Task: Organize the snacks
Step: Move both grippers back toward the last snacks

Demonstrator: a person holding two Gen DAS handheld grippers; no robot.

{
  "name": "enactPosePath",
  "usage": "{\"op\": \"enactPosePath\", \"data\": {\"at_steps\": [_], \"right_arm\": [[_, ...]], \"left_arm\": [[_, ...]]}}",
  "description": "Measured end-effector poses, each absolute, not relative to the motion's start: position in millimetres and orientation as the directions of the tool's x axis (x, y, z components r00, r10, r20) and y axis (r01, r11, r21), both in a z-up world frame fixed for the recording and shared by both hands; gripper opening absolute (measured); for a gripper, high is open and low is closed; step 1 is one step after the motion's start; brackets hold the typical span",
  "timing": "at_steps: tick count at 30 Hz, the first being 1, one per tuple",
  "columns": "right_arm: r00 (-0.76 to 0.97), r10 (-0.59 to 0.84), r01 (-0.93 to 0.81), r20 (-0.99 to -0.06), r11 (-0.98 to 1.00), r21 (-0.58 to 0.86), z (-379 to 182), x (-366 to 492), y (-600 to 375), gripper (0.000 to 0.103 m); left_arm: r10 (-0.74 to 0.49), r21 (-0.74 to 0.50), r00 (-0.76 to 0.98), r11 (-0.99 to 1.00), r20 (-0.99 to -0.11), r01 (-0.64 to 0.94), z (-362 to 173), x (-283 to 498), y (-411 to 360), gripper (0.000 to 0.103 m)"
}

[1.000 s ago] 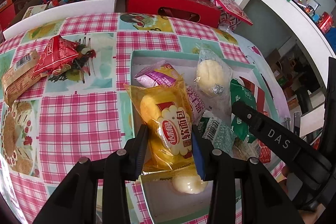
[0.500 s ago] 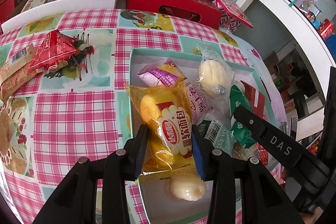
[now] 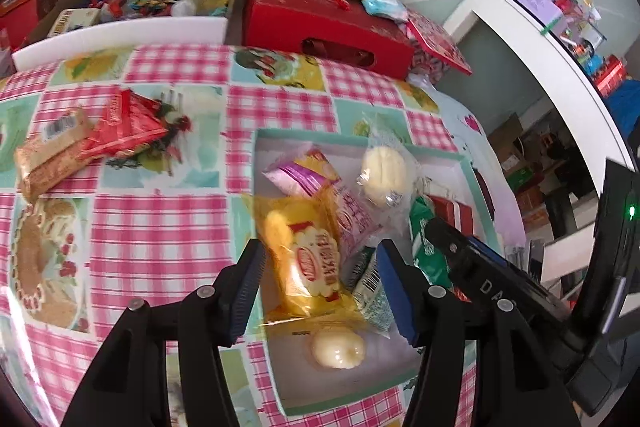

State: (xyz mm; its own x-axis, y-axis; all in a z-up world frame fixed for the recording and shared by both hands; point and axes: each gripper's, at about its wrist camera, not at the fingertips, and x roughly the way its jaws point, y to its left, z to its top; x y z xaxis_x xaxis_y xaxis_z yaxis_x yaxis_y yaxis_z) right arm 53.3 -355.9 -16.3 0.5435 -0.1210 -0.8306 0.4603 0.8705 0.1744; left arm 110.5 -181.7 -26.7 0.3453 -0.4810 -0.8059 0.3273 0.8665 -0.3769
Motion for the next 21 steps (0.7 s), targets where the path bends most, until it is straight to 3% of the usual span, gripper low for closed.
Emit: {"op": "enactPosePath", "data": {"at_steps": [10, 13, 14, 21], "right_arm": [[0.567, -0.099, 0.374, -0.817, 0.916, 0.148, -5.8, 65.1, -322.5, 0.056], [0.574, -0.093, 0.341, -0.814, 0.931, 0.134, -3.8, 69.1, -309.5, 0.069], [0.578, -0.091, 0.331, -0.811, 0.934, 0.131, -3.0, 70.1, -305.1, 0.075], [0.593, -0.064, 0.258, -0.803, 0.959, 0.115, -2.2, 77.5, -277.6, 0.088]], "left_arm": [[-0.223, -0.202, 0.424, 0.975, -0.878, 0.095, -31.2, 136.0, -128.1, 0.06], [-0.181, -0.185, 0.428, 0.982, -0.885, 0.033, -35.5, 142.8, -111.4, 0.082], [-0.159, -0.17, 0.436, 0.985, -0.886, 0.014, -36.4, 145.0, -106.0, 0.084], [-0.057, -0.116, 0.444, 0.987, -0.894, -0.108, -43.4, 152.6, -64.9, 0.089]]}}
